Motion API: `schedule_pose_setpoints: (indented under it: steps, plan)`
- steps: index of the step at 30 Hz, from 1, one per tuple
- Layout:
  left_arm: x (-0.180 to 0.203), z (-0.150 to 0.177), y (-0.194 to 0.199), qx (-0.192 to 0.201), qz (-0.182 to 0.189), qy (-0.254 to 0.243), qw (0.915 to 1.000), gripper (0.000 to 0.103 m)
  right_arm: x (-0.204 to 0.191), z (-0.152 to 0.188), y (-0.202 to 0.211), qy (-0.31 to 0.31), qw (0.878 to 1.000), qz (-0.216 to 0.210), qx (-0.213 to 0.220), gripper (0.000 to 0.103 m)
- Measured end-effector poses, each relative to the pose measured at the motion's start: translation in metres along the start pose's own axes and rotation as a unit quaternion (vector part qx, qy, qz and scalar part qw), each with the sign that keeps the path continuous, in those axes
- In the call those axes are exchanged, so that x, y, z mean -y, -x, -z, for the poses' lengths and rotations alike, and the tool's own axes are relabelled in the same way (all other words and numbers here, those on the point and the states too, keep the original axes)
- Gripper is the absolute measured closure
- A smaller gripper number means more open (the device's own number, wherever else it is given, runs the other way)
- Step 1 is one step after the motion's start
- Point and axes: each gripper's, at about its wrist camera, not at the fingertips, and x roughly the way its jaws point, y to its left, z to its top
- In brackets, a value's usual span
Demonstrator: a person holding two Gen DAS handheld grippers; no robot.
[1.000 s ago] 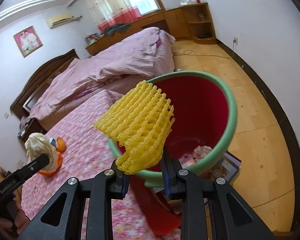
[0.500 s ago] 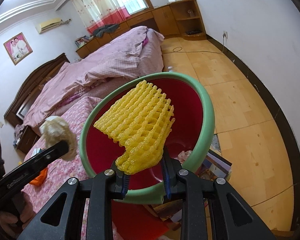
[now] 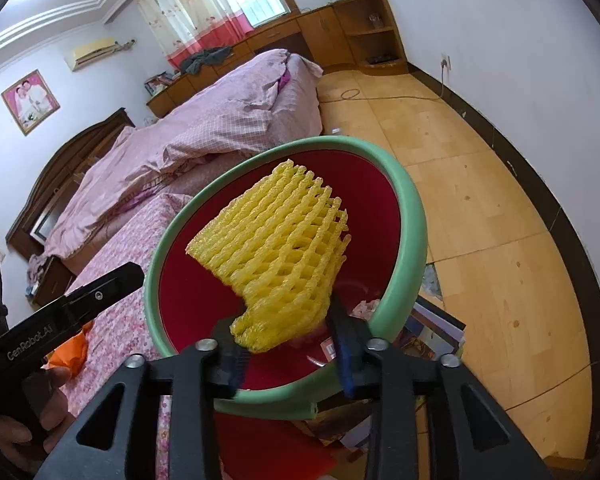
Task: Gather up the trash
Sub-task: 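Drop the yellow foam net and white paper into the red bucket with both tools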
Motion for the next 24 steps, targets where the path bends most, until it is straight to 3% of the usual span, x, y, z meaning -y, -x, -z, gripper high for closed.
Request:
schedule_pose_setpoints:
  steps: [3, 5, 10, 24]
  plan:
    - [-0.004, 0.004, 0.005, 0.0, -0.002, 0.009, 1.0, 0.042, -0.001, 0.0, 0.0, -0.002, 1.0, 0.002, 0.001, 0.055]
    - [-0.006, 0.005, 0.009, 0.0, -0.003, 0.014, 0.9999, 0.042, -0.002, 0.001, 0.002, 0.0, 1.0, 0.004, 0.003, 0.044]
    - [-0.012, 0.011, 0.021, 0.005, -0.007, 0.029, 0.9996, 0.042, -0.006, 0.0, 0.008, 0.003, 1.0, -0.001, 0.012, 0.038]
    - [-0.037, 0.028, 0.066, 0.029, -0.018, 0.065, 0.9973, 0.042, -0.016, 0.007, 0.03, 0.0, 0.999, -0.012, 0.032, 0.036]
